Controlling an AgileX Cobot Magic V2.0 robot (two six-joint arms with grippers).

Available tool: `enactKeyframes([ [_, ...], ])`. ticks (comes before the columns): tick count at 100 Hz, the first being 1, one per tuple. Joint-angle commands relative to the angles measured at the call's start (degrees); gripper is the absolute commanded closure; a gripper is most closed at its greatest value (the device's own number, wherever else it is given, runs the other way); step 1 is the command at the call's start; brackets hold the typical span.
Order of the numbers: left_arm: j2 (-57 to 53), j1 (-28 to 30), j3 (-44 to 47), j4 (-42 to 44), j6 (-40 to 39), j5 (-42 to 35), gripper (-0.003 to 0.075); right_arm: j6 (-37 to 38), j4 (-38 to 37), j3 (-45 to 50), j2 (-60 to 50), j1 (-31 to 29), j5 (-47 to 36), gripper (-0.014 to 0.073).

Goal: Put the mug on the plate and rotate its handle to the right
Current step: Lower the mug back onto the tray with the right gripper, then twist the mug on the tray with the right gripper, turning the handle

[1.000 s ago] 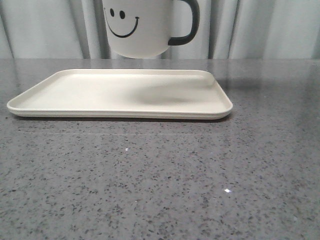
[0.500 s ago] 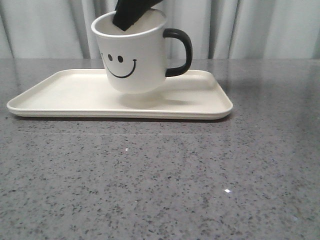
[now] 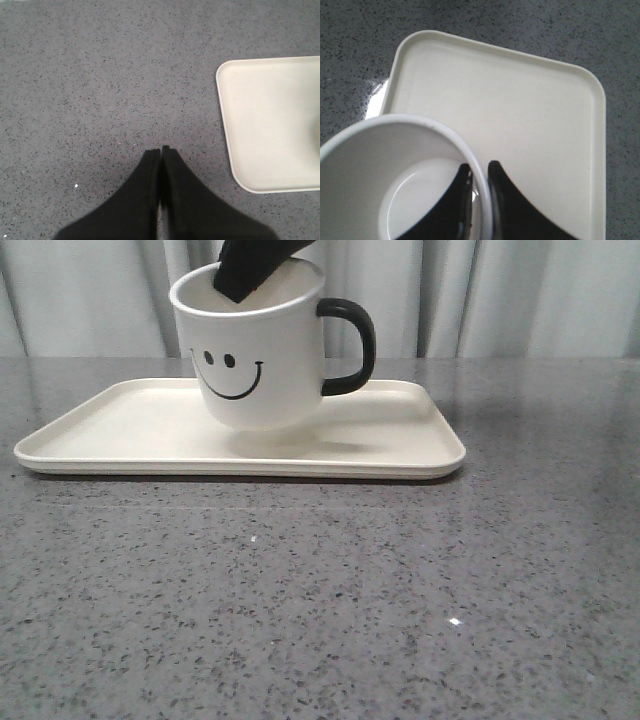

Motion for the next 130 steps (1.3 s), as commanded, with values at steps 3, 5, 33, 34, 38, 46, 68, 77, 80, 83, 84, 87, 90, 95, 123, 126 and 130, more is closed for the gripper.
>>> enactKeyframes([
  [3,-0.9,0.1,-1.1,-0.8,-0.1,-3.0,0.074,-1.0,2.4,-1.6,-3.5,0.7,5.2,0.0708],
  [5,-0.9,0.1,-1.1,-0.8,-0.1,-3.0,0.074,-1.0,2.3,-1.6,-3.4,0.7,5.2,0.0708],
  [33,-0.9,0.1,-1.1,-0.8,-0.1,-3.0,0.074,-1.0,2.2,-1.4,-2.5,0.9,5.2,0.0708],
  [34,-0.9,0.1,-1.1,-0.8,-0.1,-3.0,0.074,-1.0,2.2,-1.4,-2.5,0.9,5.2,0.0708],
  [38,-0.9,0.1,-1.1,-0.8,-0.1,-3.0,0.074,-1.0,2.2,-1.3,-2.3,0.9,5.2,0.0708],
  [46,-0.9,0.1,-1.1,-0.8,-0.1,-3.0,0.074,-1.0,2.2,-1.2,-2.3,0.9,5.2,0.0708],
  [68,-0.9,0.1,-1.1,-0.8,0.0,-3.0,0.074,-1.0,2.2,0.1,-2.3,0.9,5.2,0.0708],
  [77,-0.9,0.1,-1.1,-0.8,0.0,-3.0,0.074,-1.0,2.2,1.0,-2.3,0.9,5.2,0.0708],
  [80,-0.9,0.1,-1.1,-0.8,0.0,-3.0,0.074,-1.0,2.2,1.2,-2.3,0.9,5.2,0.0708],
  [83,-0.9,0.1,-1.1,-0.8,0.0,-3.0,0.074,-1.0,2.2,1.2,-2.3,0.9,5.2,0.0708],
  [84,-0.9,0.1,-1.1,-0.8,0.0,-3.0,0.074,-1.0,2.2,1.2,-2.2,0.9,5.2,0.0708],
  [87,-0.9,0.1,-1.1,-0.8,0.0,-3.0,0.074,-1.0,2.2,1.2,-2.2,0.9,5.2,0.0708],
  [90,-0.9,0.1,-1.1,-0.8,0.1,-3.0,0.074,-1.0,2.2,1.2,-2.2,0.9,5.2,0.0708],
  [95,-0.9,0.1,-1.1,-0.8,0.3,-3.0,0.074,-1.0,2.2,1.2,-2.2,0.9,5.2,0.0708],
  [123,-0.9,0.1,-1.1,-0.8,0.3,-3.0,0.074,-1.0,2.2,1.2,-2.2,0.9,5.1,0.0708],
  [126,-0.9,0.1,-1.1,-0.8,0.3,-3.0,0.074,-1.0,2.2,1.2,-2.2,0.9,5.1,0.0708],
  [130,-0.9,0.1,-1.1,-0.8,0.3,-3.0,0.074,-1.0,2.2,1.2,-2.2,0.9,5.1,0.0708],
])
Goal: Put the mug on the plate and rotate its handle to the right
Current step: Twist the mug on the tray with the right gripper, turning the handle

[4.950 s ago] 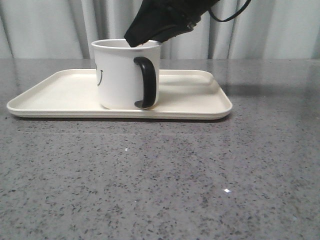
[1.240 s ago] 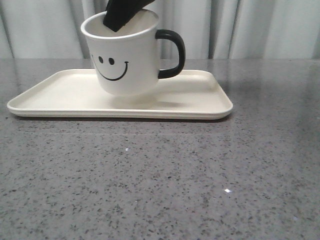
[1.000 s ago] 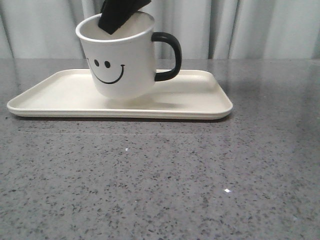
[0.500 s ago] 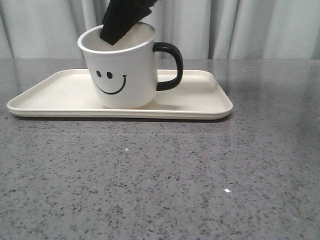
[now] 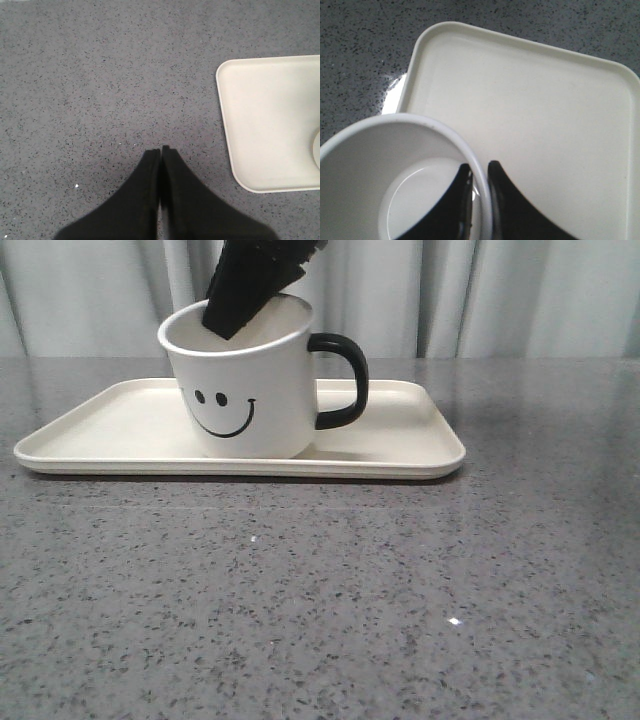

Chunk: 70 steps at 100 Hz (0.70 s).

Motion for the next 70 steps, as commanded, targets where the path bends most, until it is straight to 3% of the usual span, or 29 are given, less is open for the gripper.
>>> enactKeyframes([
  [1,-0.9,0.1,-1.1,-0.8,0.0,-3.0,0.074,-0.4,2.3,-1.2,-3.3,-0.1,5.2,0.0708],
  [70,-0.9,0.1,-1.1,-0.8,0.1,-3.0,0.074,0.4,1.3,-1.4,-2.2,0.0,5.2,0.0708],
])
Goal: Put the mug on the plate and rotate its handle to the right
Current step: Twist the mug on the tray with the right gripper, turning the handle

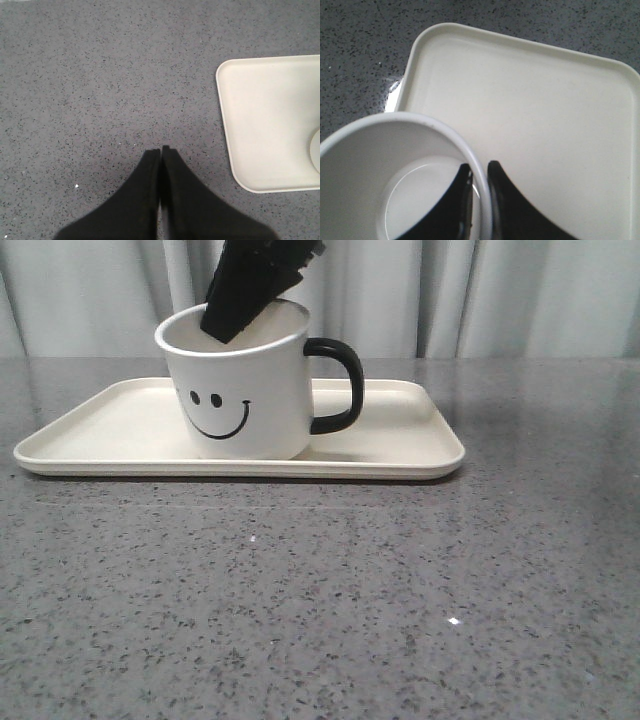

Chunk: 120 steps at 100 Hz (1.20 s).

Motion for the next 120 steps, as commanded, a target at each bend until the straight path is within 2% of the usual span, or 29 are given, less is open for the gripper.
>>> enactKeyframes([
  [1,-0.9,0.1,-1.1,-0.9,0.1,-3.0,0.074,0.3,0.8,-1.4,-2.8,0.0,5.4,0.0708],
  [45,-0.9,0.1,-1.1,-0.9,0.1,-3.0,0.074,1.0,-0.8,-1.4,-2.8,0.0,5.4,0.0706],
  [71,-0.9,0.1,-1.1,-0.9,0.1,-3.0,0.074,1.0,0.0,-1.4,-2.8,0.0,5.4,0.0603],
  [120,-0.9,0.1,-1.1,-0.9,0.1,-3.0,0.074,1.0,3.0,-1.4,-2.8,0.5,5.4,0.0602],
])
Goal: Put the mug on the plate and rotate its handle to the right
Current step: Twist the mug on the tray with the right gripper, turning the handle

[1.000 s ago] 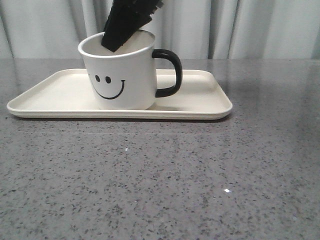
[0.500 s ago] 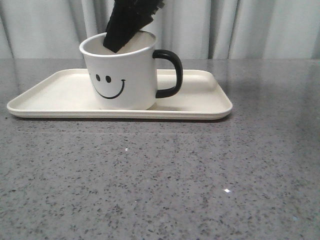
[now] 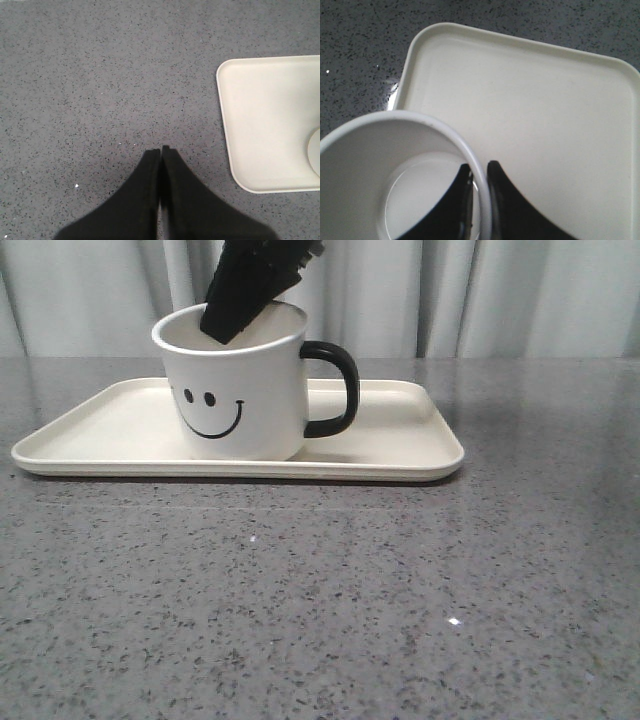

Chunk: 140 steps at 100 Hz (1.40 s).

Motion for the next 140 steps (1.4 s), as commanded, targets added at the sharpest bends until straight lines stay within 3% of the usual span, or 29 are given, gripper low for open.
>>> enactKeyframes([
  [1,-0.9,0.1,-1.3,-0.9,0.1,-3.0,0.074,-0.4,2.9,-1.4,-2.9,0.4,5.8,0.0602],
  [20,-0.9,0.1,-1.3,-0.9,0.1,-3.0,0.074,-0.4,2.9,-1.4,-2.9,0.4,5.8,0.0601],
  [49,-0.9,0.1,-1.3,-0.9,0.1,-3.0,0.074,-0.4,2.9,-1.4,-2.9,0.4,5.8,0.0523],
  [81,-0.9,0.1,-1.3,-0.9,0.1,-3.0,0.074,-0.4,2.9,-1.4,-2.9,0.4,5.8,0.0519],
  [106,-0.9,0.1,-1.3,-1.0,0.1,-3.0,0.074,-0.4,2.9,-1.4,-3.0,0.4,5.8,0.0408],
  [140,-0.9,0.1,-1.3,-1.0,0.1,-3.0,0.074,-0.3,2.9,-1.6,-3.7,0.4,5.8,0.0363],
])
